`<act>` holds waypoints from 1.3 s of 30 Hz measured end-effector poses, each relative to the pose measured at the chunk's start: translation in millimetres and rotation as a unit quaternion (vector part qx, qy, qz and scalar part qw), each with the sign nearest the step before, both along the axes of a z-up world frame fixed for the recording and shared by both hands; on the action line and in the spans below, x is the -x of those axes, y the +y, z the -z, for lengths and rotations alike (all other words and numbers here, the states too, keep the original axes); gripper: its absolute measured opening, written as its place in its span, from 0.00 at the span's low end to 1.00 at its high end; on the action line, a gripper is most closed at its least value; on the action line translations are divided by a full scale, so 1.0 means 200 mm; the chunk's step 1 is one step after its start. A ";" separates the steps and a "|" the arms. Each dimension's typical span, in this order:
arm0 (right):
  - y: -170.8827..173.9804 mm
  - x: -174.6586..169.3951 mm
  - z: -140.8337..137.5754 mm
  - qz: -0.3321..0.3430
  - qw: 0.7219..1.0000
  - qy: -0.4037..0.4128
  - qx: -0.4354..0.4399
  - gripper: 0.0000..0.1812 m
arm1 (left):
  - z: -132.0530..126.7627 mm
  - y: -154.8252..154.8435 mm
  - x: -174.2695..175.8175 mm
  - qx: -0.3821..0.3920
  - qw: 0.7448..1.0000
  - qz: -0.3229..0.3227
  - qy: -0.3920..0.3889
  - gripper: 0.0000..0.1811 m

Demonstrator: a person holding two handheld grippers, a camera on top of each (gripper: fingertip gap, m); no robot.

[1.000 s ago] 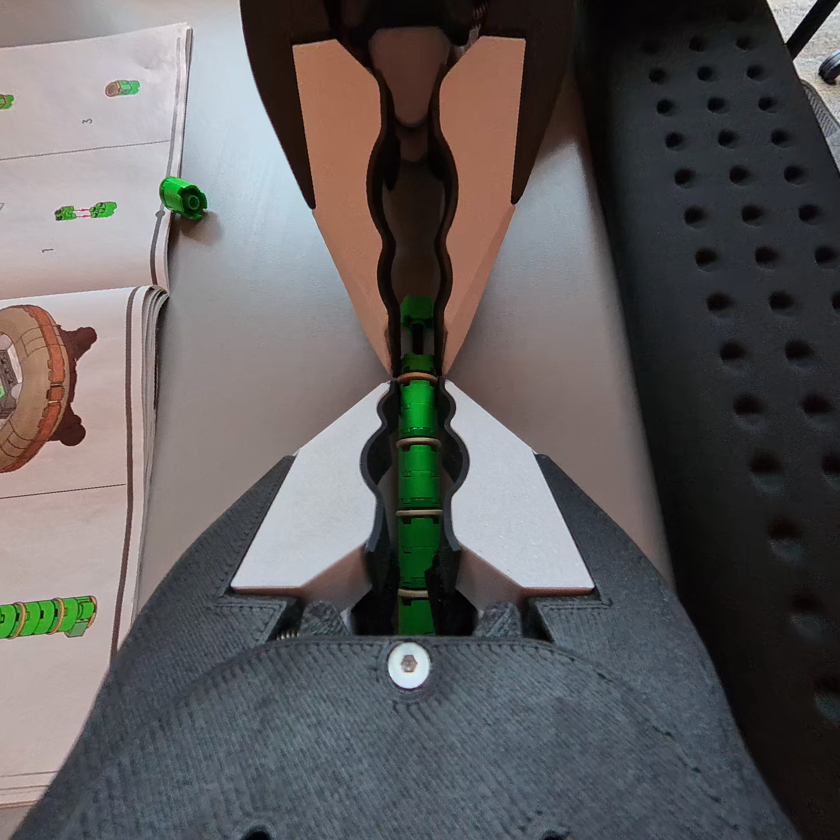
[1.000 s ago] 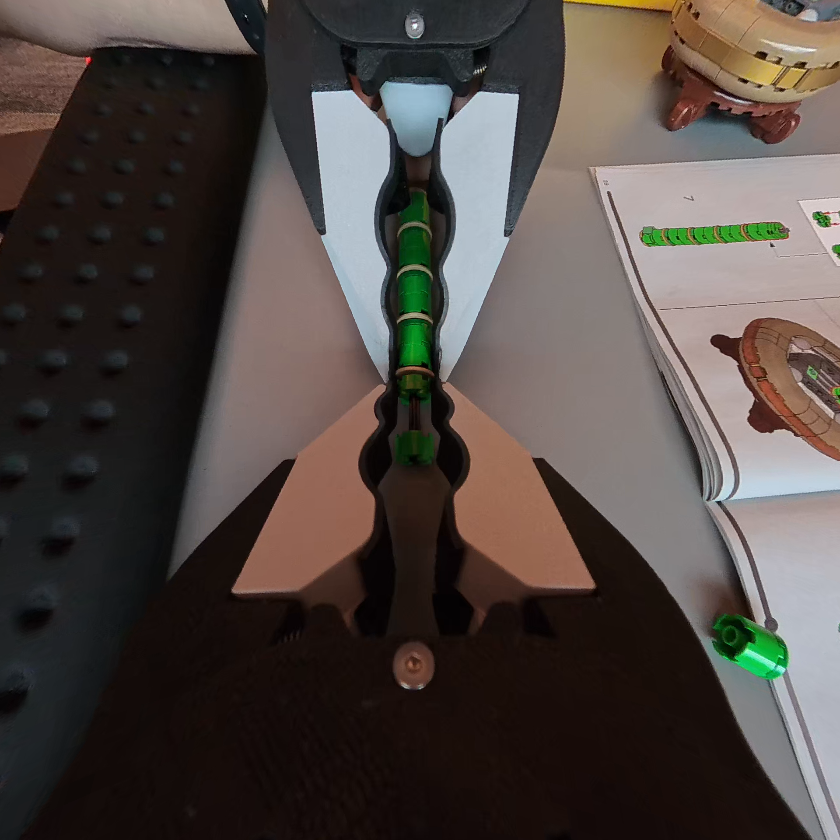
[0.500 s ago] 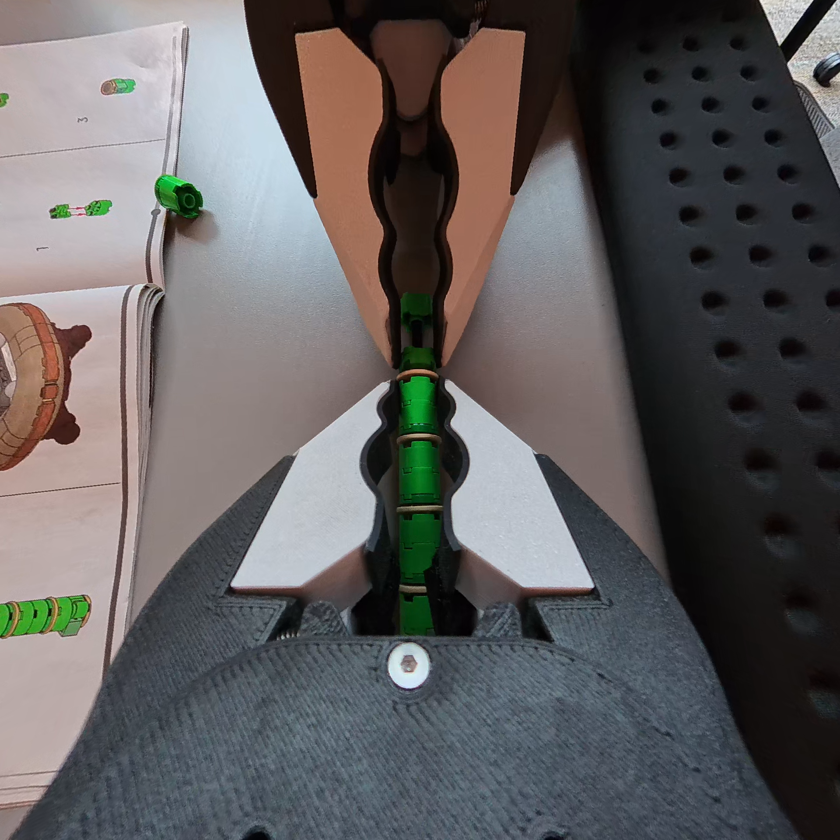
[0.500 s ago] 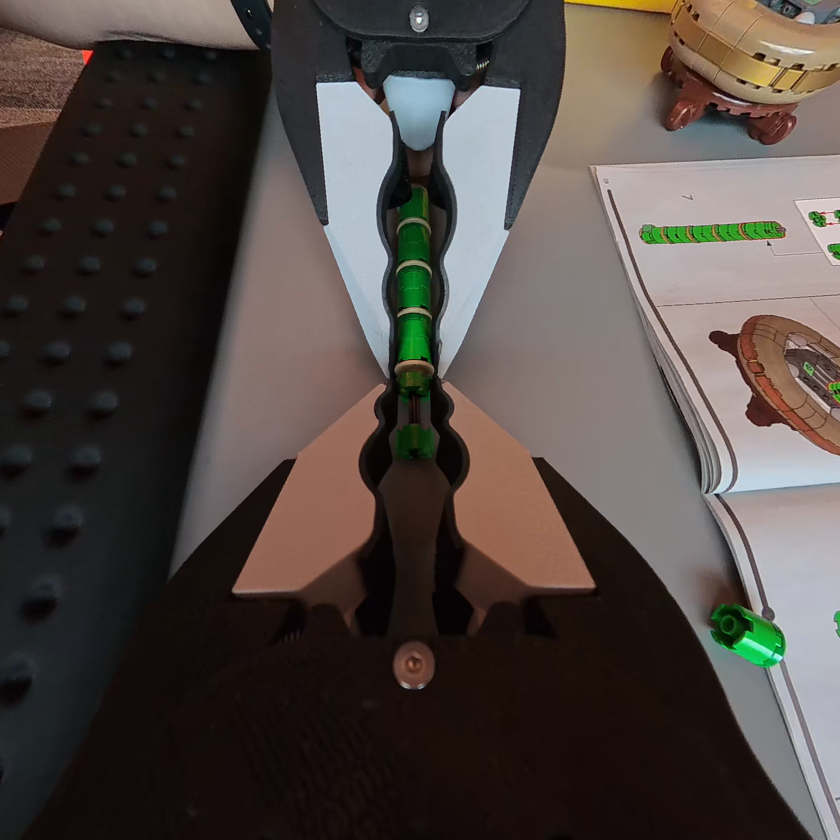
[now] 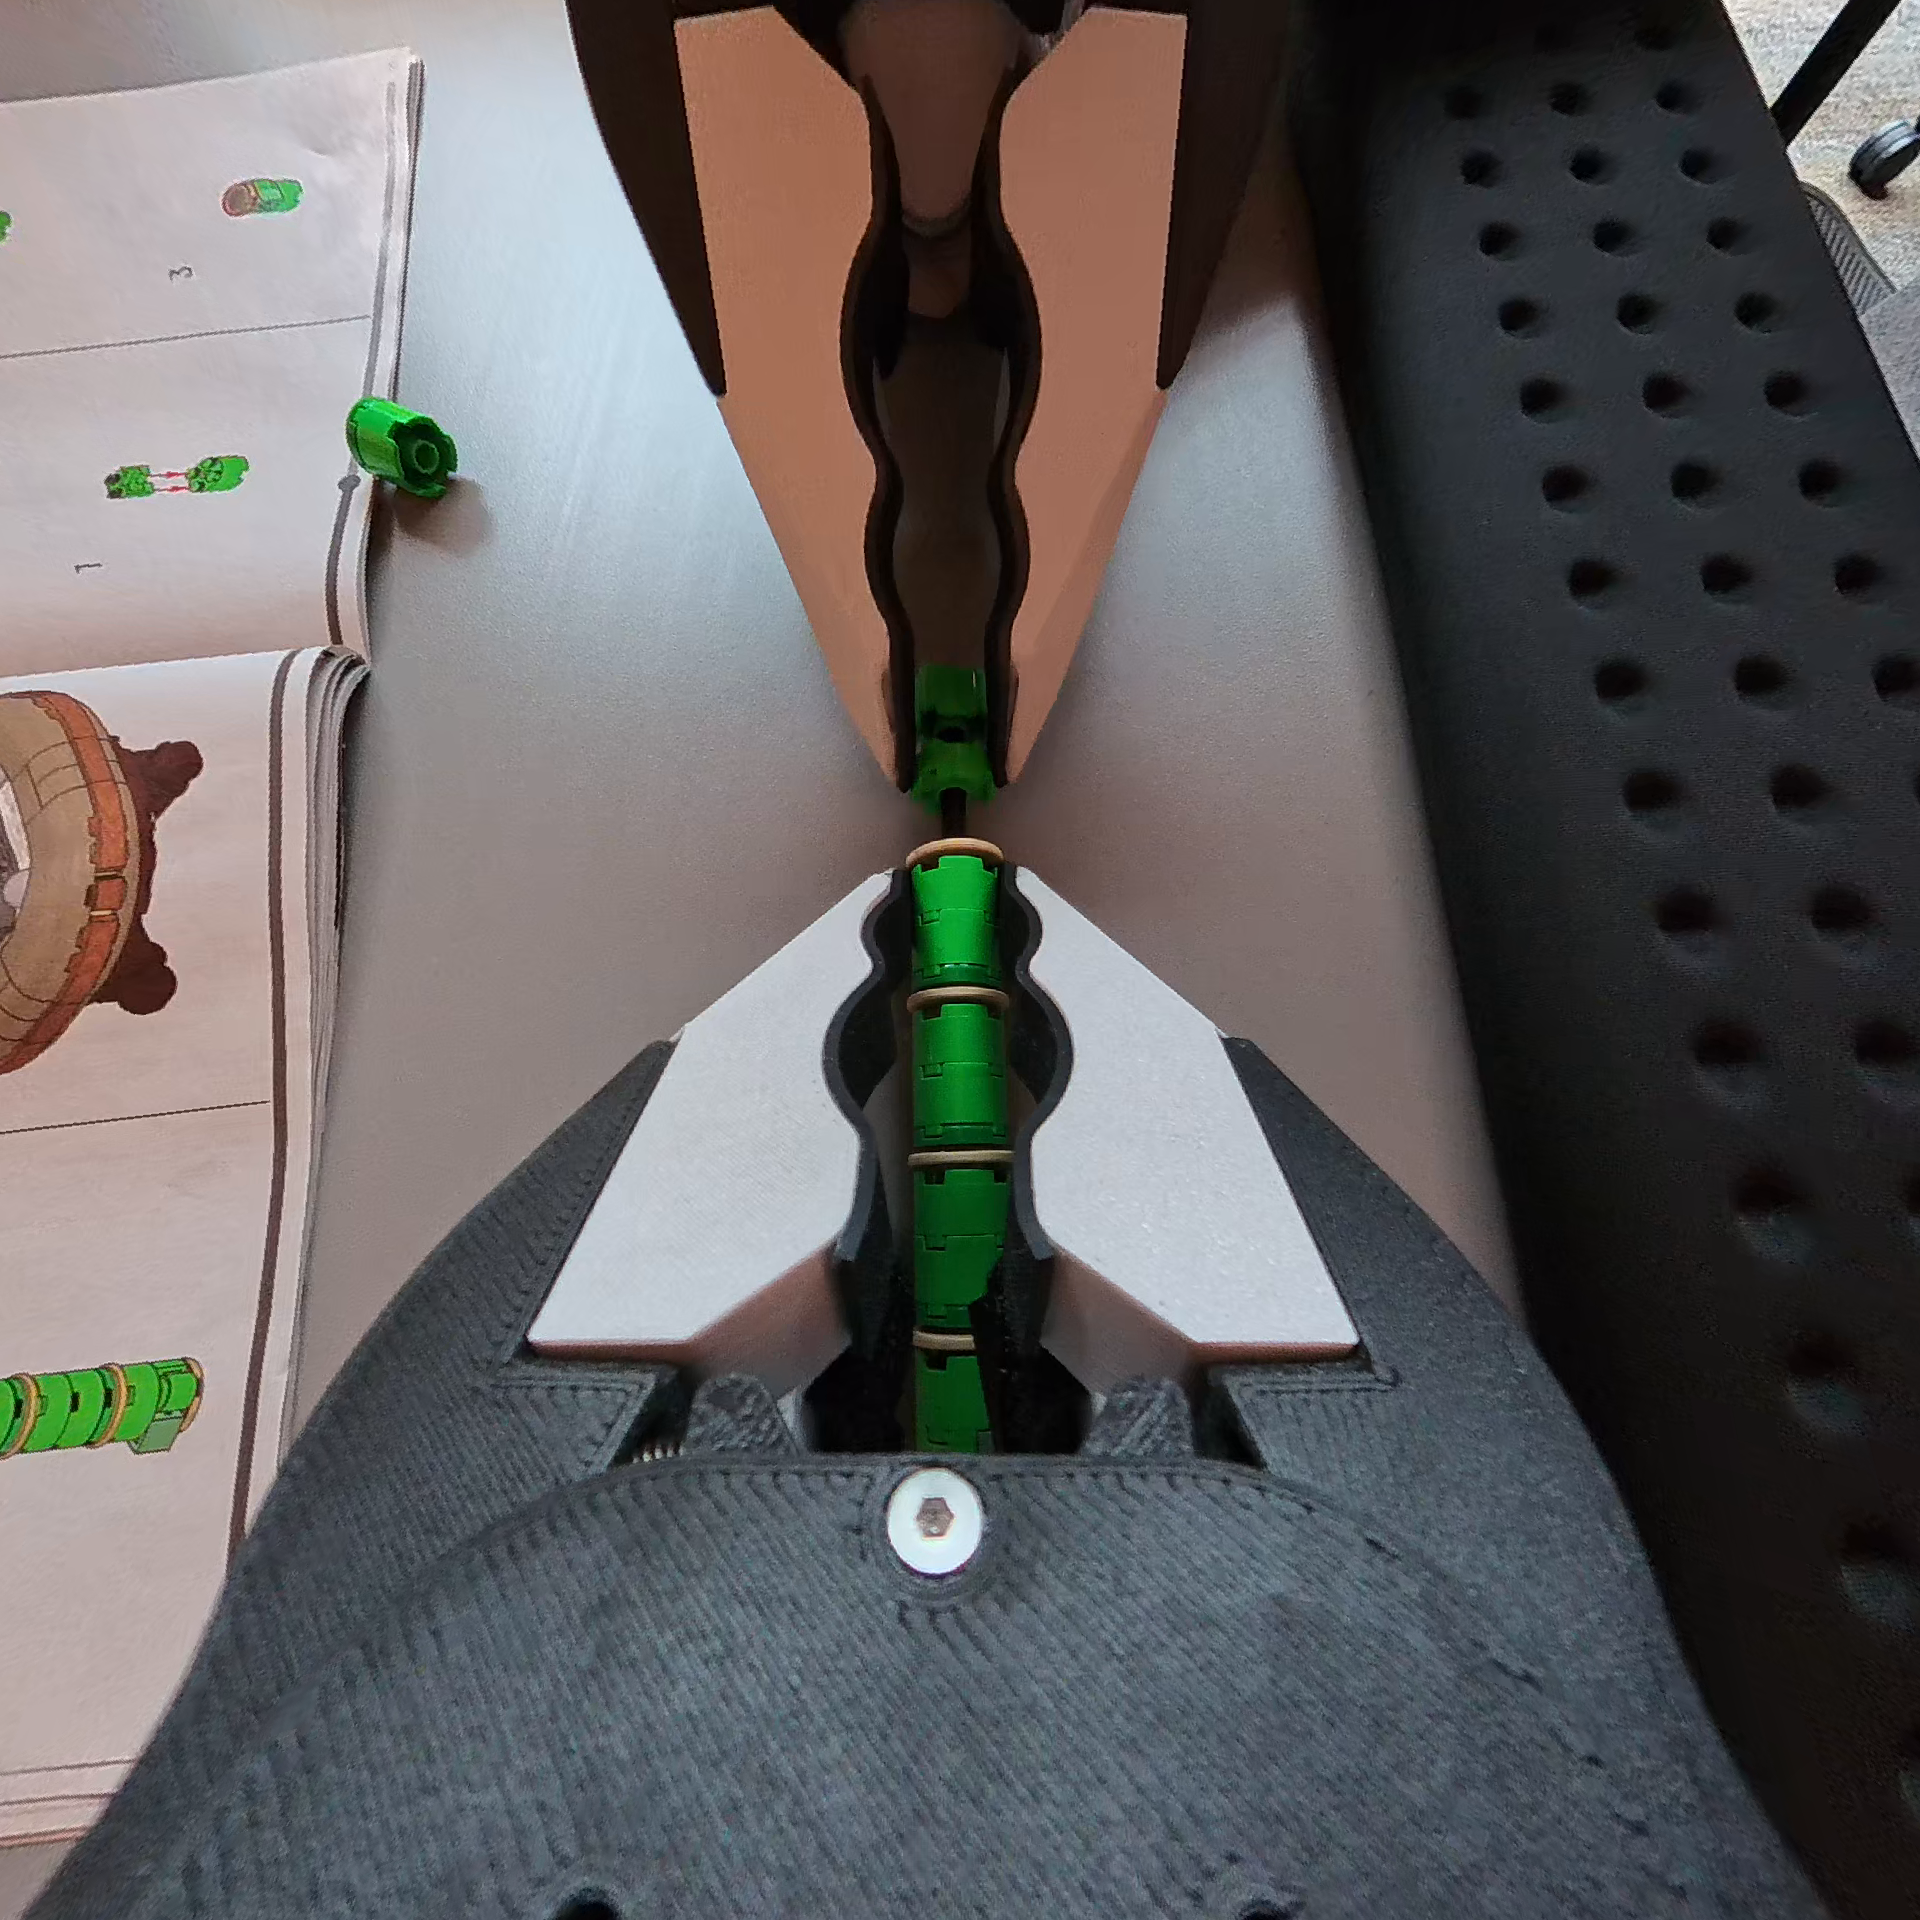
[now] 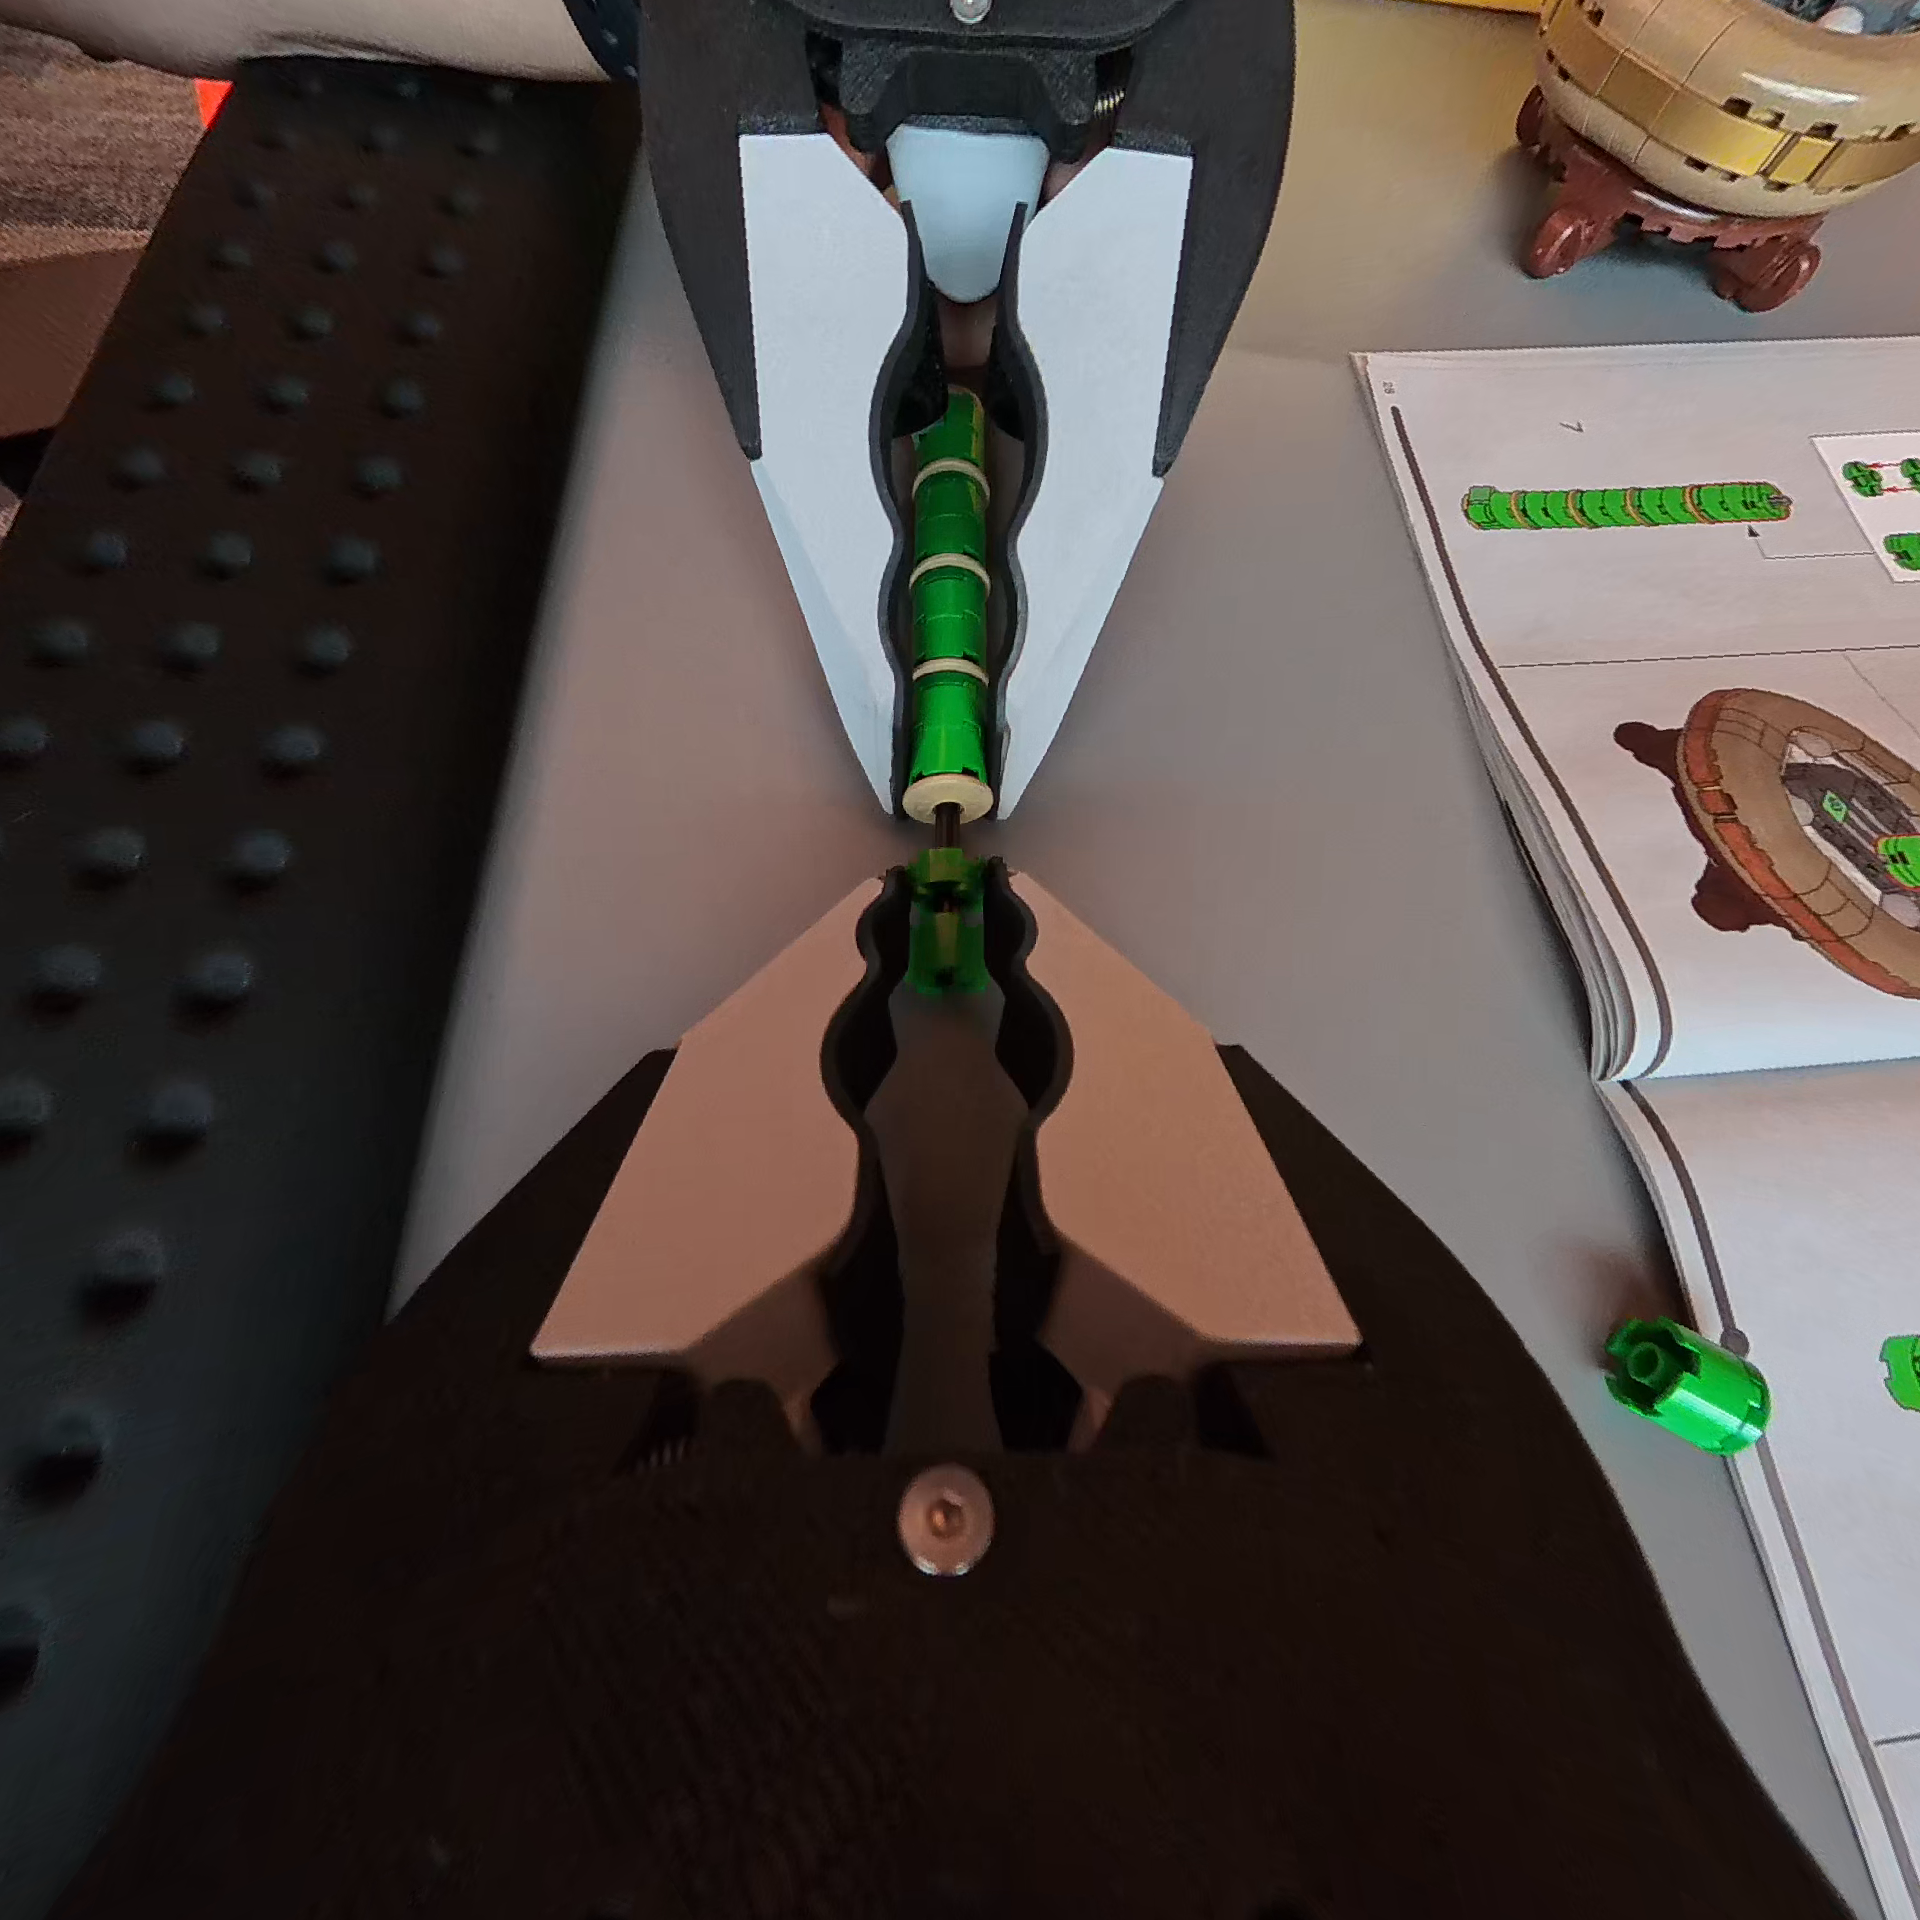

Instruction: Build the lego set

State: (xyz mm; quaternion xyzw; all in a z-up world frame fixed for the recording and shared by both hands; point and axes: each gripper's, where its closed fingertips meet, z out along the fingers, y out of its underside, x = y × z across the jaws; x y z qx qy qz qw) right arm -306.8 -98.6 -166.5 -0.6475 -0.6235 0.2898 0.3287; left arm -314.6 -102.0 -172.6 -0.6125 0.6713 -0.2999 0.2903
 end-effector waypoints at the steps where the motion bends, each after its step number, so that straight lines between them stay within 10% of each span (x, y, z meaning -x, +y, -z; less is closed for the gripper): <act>1: 0.00 0.00 0.00 0.000 1.000 0.000 0.000 0.08 | 0.00 0.00 0.00 -0.001 1.000 0.000 0.000 0.09; 39: -0.04 -0.01 0.02 -0.019 0.999 -0.012 0.028 0.09 | 0.00 -0.04 0.00 0.011 1.000 0.019 -0.001 0.09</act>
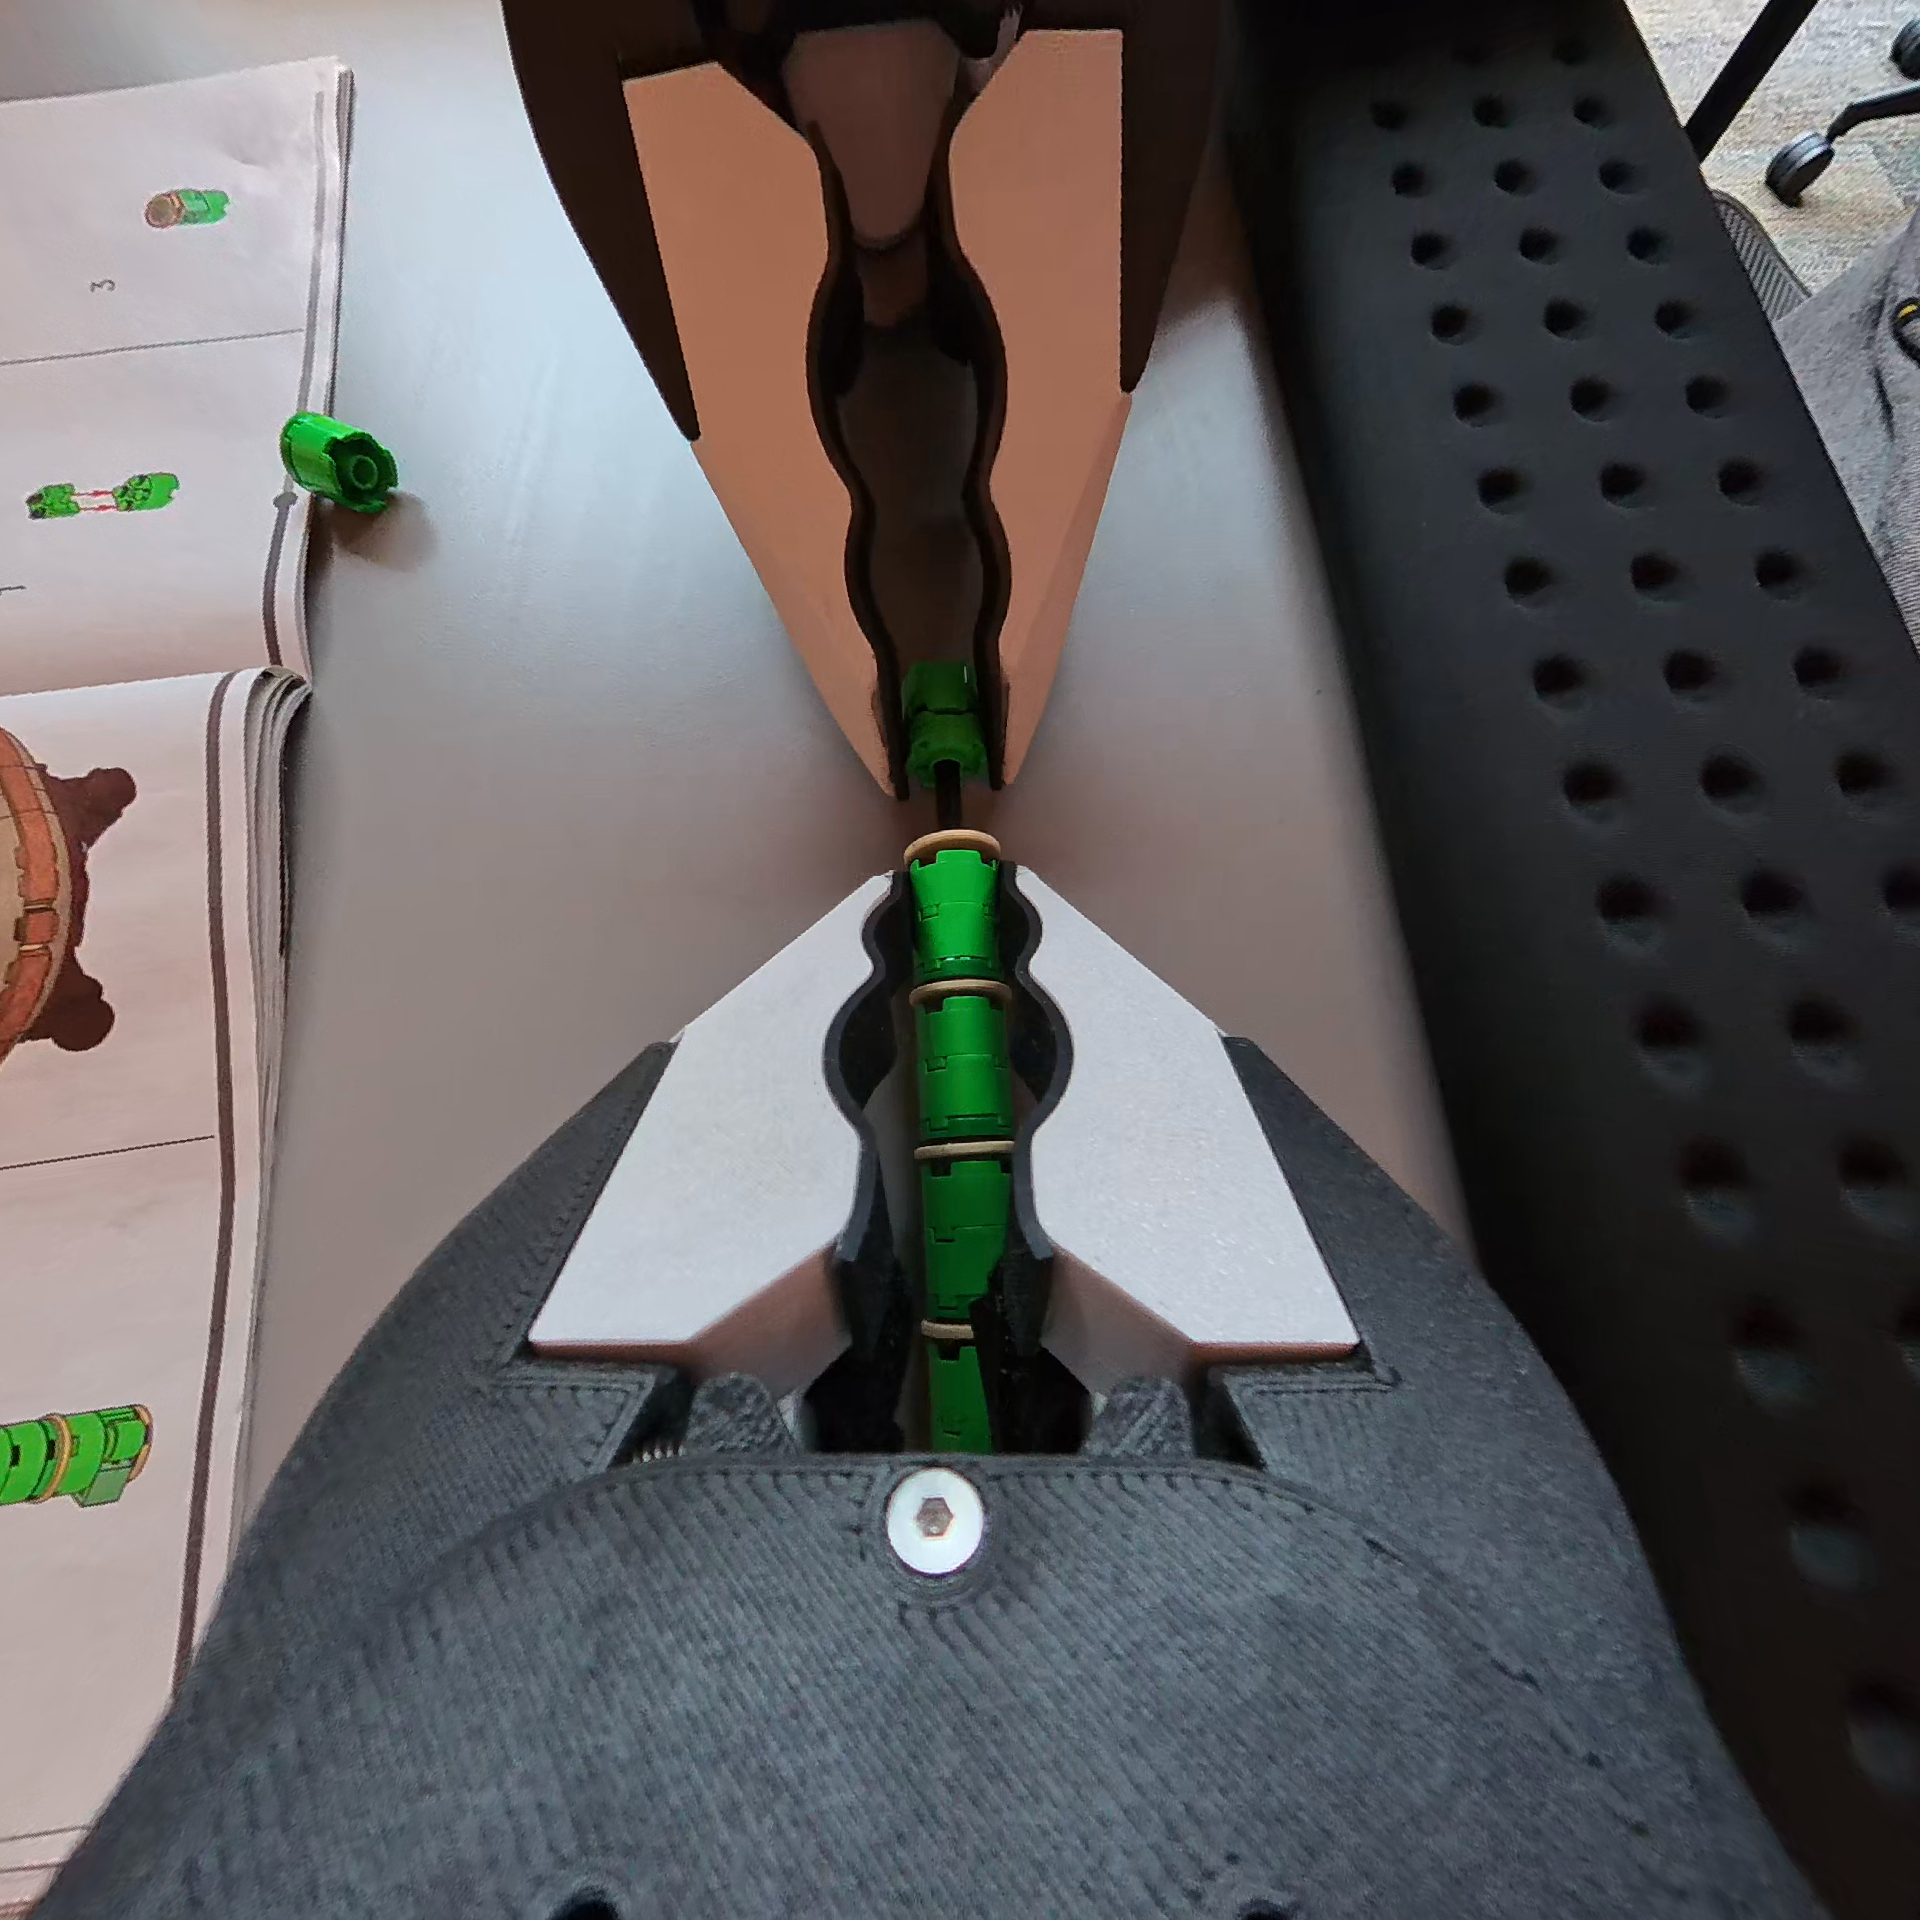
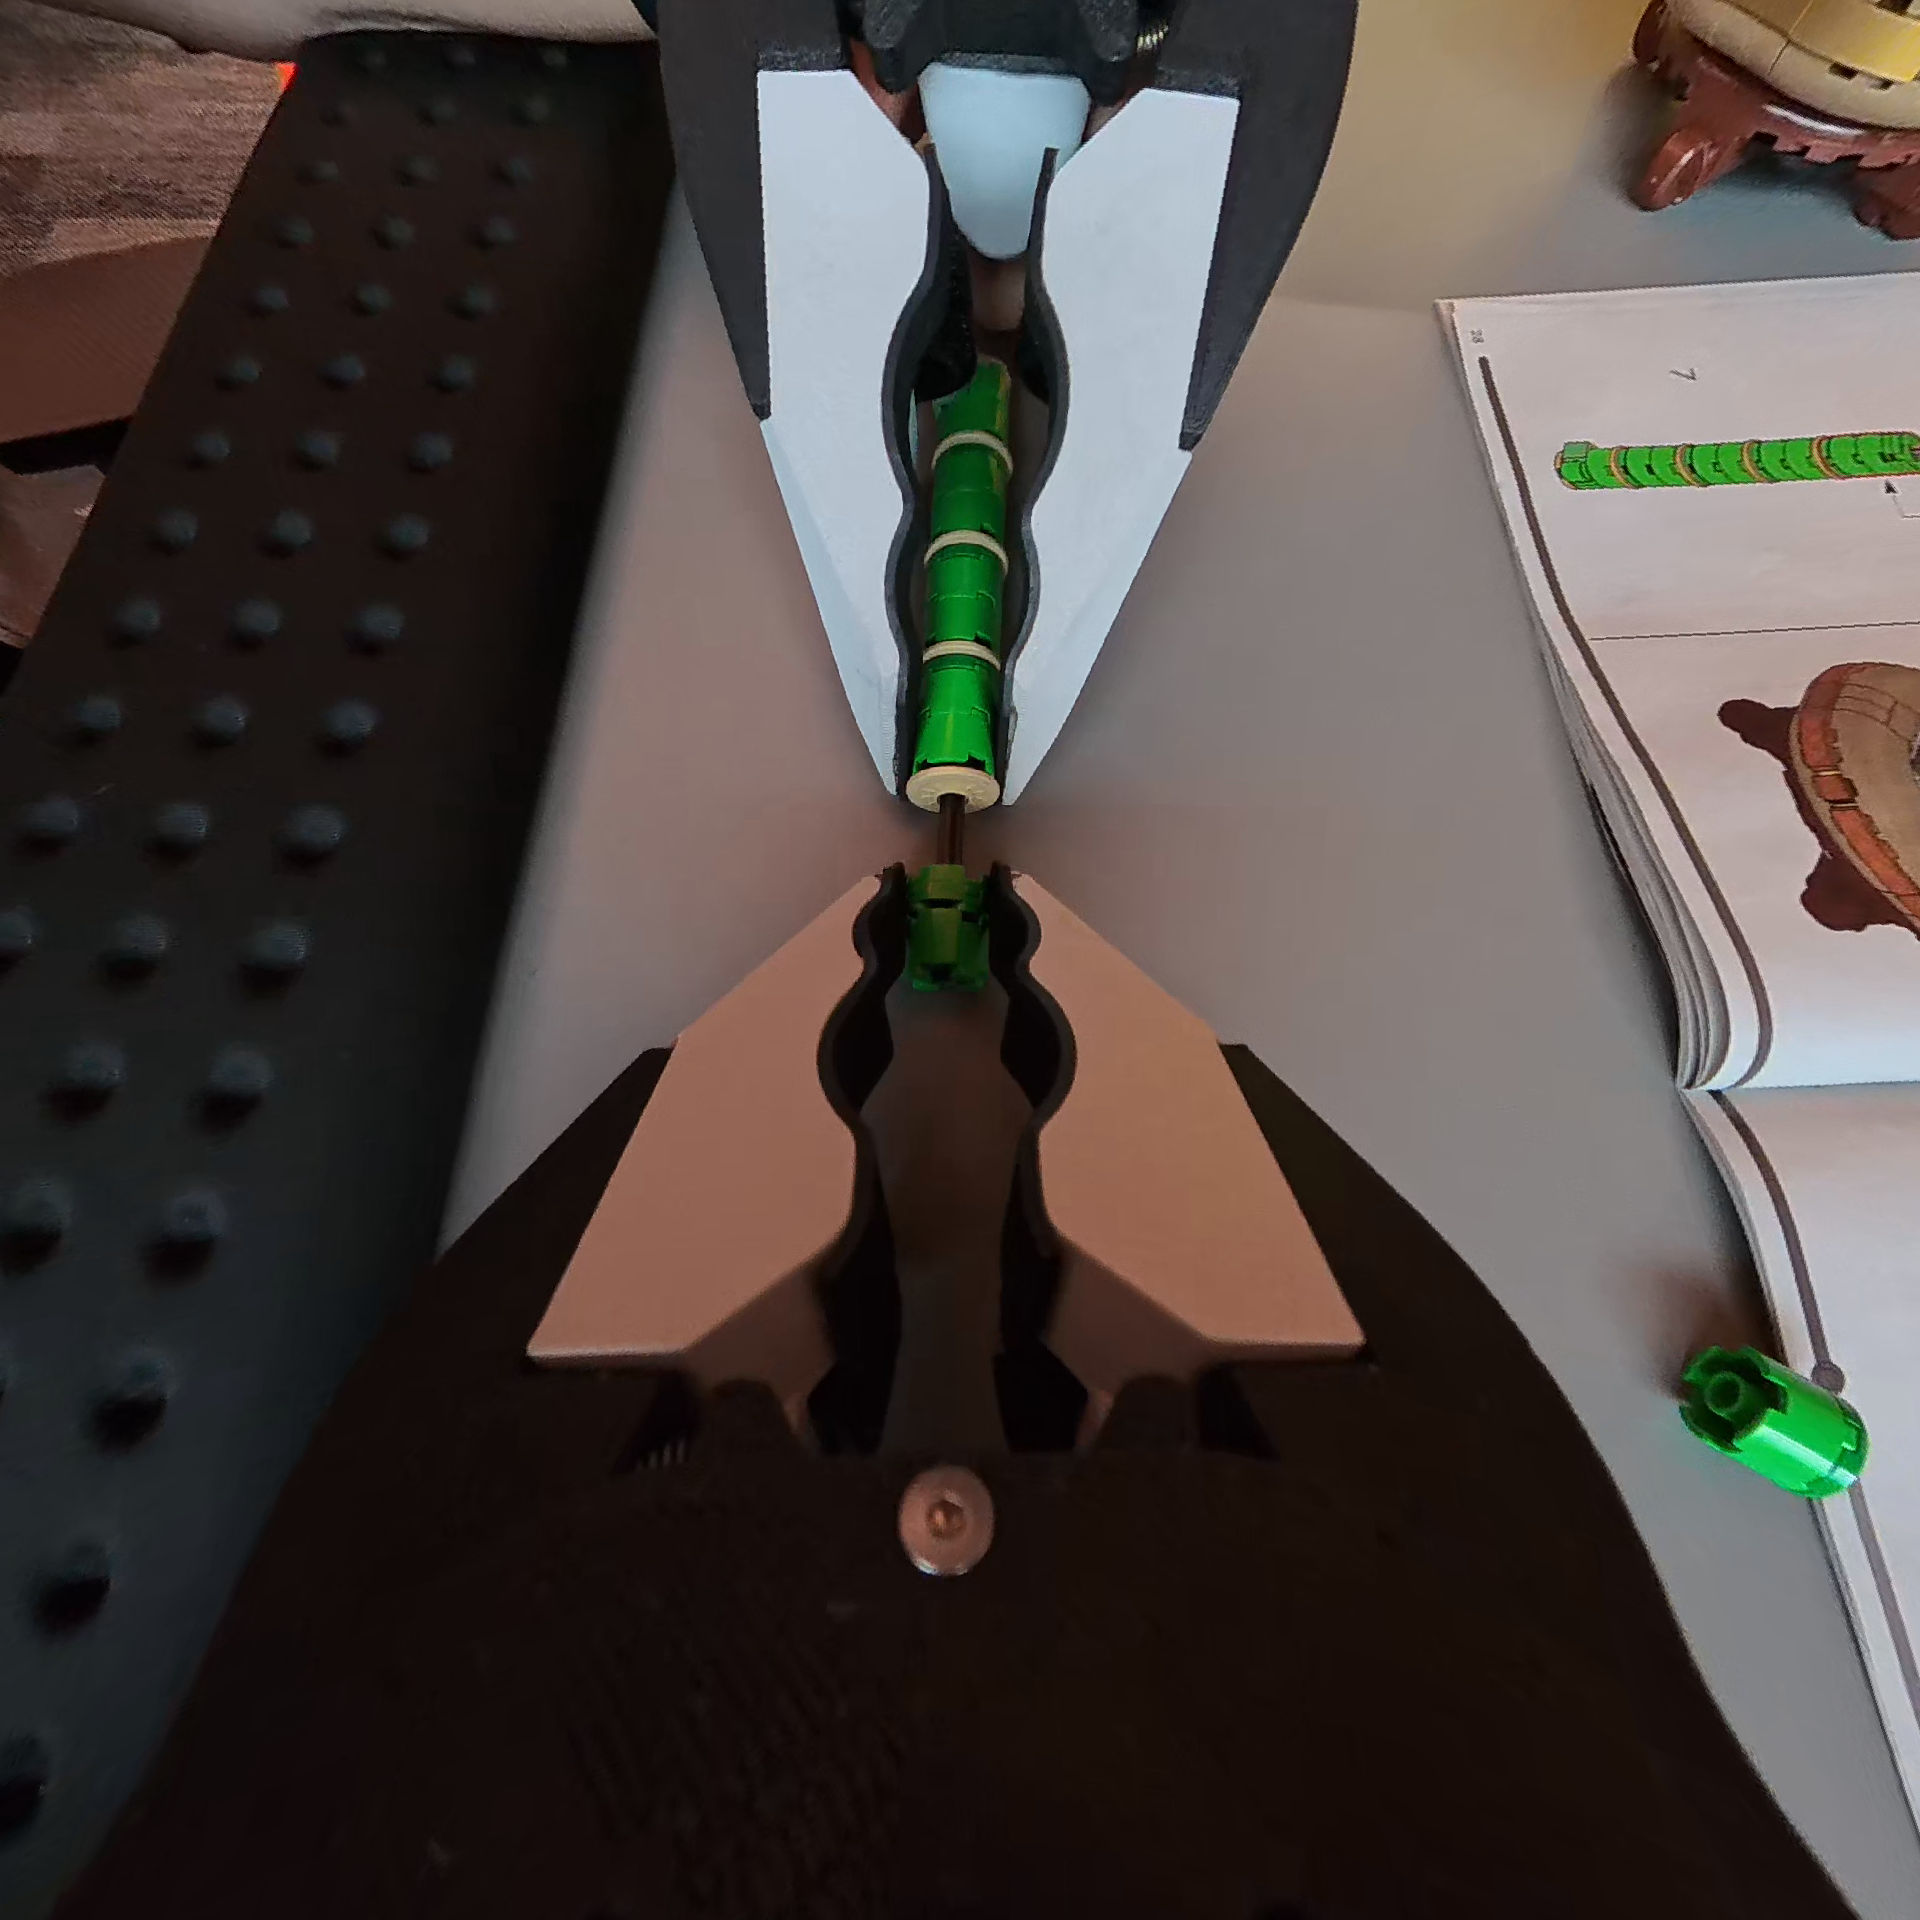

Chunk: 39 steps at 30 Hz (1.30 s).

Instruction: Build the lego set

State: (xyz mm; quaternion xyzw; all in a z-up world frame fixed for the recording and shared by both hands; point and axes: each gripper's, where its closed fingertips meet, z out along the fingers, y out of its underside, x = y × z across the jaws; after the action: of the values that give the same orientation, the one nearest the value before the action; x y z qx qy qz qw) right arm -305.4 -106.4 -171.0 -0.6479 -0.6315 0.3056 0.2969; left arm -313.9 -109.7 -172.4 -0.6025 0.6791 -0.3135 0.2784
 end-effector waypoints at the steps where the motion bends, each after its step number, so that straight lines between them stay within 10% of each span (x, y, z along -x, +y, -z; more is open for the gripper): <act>1: 0.00 0.00 0.00 0.000 1.000 0.000 0.002 0.09 | 0.00 0.00 0.00 0.000 1.000 -0.001 0.000 0.09; 8: 0.03 0.02 0.00 0.006 1.000 -0.001 -0.016 0.09 | -0.10 0.02 -0.05 0.016 0.999 -0.030 -0.043 0.18; 39: 0.01 0.01 0.00 -0.004 1.000 -0.002 -0.030 0.09 | -0.03 0.00 -0.04 -0.060 0.998 -0.015 0.029 0.03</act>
State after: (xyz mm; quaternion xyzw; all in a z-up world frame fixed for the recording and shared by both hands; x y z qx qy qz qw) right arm -307.9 -105.4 -171.1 -0.6369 -0.6437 0.2864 0.3131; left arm -305.0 -109.4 -166.3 -0.6034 0.6956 -0.2505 0.2989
